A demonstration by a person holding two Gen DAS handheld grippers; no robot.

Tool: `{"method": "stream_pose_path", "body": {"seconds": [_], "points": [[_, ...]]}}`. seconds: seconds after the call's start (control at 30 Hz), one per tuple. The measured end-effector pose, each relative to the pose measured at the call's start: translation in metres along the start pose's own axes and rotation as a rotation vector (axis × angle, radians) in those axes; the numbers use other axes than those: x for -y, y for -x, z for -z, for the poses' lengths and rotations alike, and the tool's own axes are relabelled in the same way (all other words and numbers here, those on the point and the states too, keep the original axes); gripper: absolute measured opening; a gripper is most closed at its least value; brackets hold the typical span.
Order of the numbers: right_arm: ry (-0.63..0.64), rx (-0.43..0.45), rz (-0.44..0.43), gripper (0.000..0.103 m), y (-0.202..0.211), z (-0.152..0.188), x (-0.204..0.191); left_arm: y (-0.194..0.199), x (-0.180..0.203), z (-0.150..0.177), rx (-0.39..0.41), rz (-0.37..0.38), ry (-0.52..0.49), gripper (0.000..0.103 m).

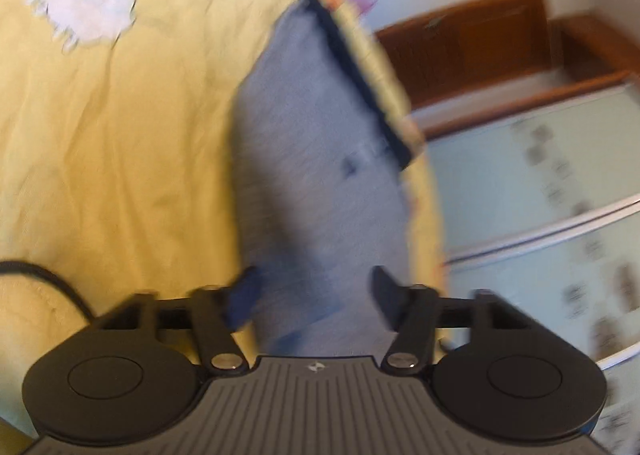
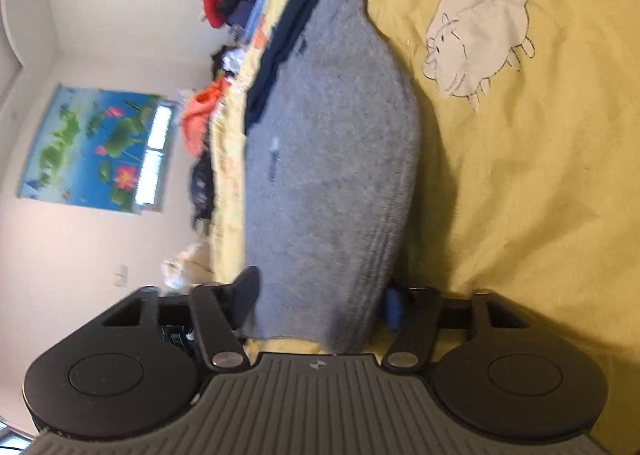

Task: Fold small clothes
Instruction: 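Grasp the ribbed hem with both tools and lift it toward the collar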

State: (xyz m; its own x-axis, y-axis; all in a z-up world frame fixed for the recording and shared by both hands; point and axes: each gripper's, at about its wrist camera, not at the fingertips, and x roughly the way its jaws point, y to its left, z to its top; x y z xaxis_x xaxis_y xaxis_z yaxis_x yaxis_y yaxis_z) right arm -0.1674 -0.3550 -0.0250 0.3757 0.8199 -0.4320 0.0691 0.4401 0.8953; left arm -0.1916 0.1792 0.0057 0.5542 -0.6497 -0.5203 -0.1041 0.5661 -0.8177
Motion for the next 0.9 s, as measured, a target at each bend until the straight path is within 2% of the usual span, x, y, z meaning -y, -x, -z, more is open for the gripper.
{"method": "stream_pose_path", "body": {"seconds": [0.03, 0.07, 0.1, 0.13, 0.17, 0.23, 0.3, 0.33, 0.4, 0.5, 0.6, 0.67, 0.7, 0.73, 0.77, 0.8, 0.83, 0.9], "points": [[0.003, 0.002, 0.032, 0.031, -0.002, 0.001, 0.001, -0.001, 0.0, 0.0, 0.001, -0.027, -0.008, 0.027], [0.004, 0.0, 0.057, 0.024, -0.005, 0.002, 0.003, -0.001, -0.002, -0.001, 0.001, -0.033, 0.001, 0.027], [0.004, 0.002, 0.075, 0.009, -0.005, 0.003, 0.007, -0.001, -0.004, -0.002, -0.002, -0.041, 0.015, 0.019], [-0.005, 0.005, 0.062, 0.009, -0.004, 0.004, 0.011, -0.001, -0.006, -0.002, -0.006, -0.064, 0.018, 0.007], [-0.005, 0.009, 0.064, 0.008, -0.002, 0.004, 0.011, 0.0, -0.006, -0.003, -0.008, -0.084, 0.016, 0.004], [0.054, 0.022, 0.097, 0.011, 0.003, 0.004, -0.001, 0.006, -0.004, -0.002, 0.0, -0.094, -0.003, 0.002], [0.093, 0.057, 0.058, 0.011, 0.021, 0.002, -0.015, 0.019, 0.003, -0.001, 0.02, -0.125, -0.056, 0.0], [0.125, 0.076, 0.066, 0.011, 0.032, 0.0, -0.023, 0.024, 0.005, 0.0, 0.028, -0.158, -0.083, 0.0], [0.16, 0.072, 0.134, 0.01, 0.042, -0.004, -0.024, 0.03, -0.003, 0.001, 0.01, -0.229, -0.105, 0.0], [0.119, 0.016, 0.205, 0.01, 0.032, -0.004, -0.001, 0.039, -0.02, 0.0, 0.016, -0.187, -0.04, 0.0], [0.106, -0.001, 0.181, 0.013, 0.022, 0.003, 0.004, 0.037, -0.008, 0.001, 0.042, -0.13, -0.053, 0.002], [0.1, 0.0, 0.154, 0.019, 0.023, 0.004, 0.005, 0.03, 0.007, -0.001, 0.046, -0.14, -0.069, 0.005], [0.093, 0.0, 0.134, 0.027, 0.024, 0.003, 0.006, 0.026, 0.017, -0.002, 0.055, -0.167, -0.104, 0.01], [0.087, -0.001, 0.112, 0.037, 0.024, 0.003, 0.006, 0.02, 0.029, -0.002, 0.064, -0.223, -0.159, 0.027], [0.085, 0.002, 0.102, 0.04, 0.027, 0.002, 0.005, 0.012, 0.044, -0.001, 0.073, -0.318, -0.227, 0.043], [0.09, 0.003, 0.101, 0.043, 0.028, 0.002, 0.004, 0.005, 0.058, 0.002, 0.09, -0.422, -0.296, 0.084], [0.097, 0.001, 0.102, 0.045, 0.027, 0.002, 0.002, -0.003, 0.071, 0.008, 0.129, -0.504, -0.372, 0.101], [0.094, 0.004, 0.095, 0.046, 0.026, 0.002, 0.002, -0.021, 0.096, 0.02, 0.211, -0.639, -0.534, 0.101]]}}
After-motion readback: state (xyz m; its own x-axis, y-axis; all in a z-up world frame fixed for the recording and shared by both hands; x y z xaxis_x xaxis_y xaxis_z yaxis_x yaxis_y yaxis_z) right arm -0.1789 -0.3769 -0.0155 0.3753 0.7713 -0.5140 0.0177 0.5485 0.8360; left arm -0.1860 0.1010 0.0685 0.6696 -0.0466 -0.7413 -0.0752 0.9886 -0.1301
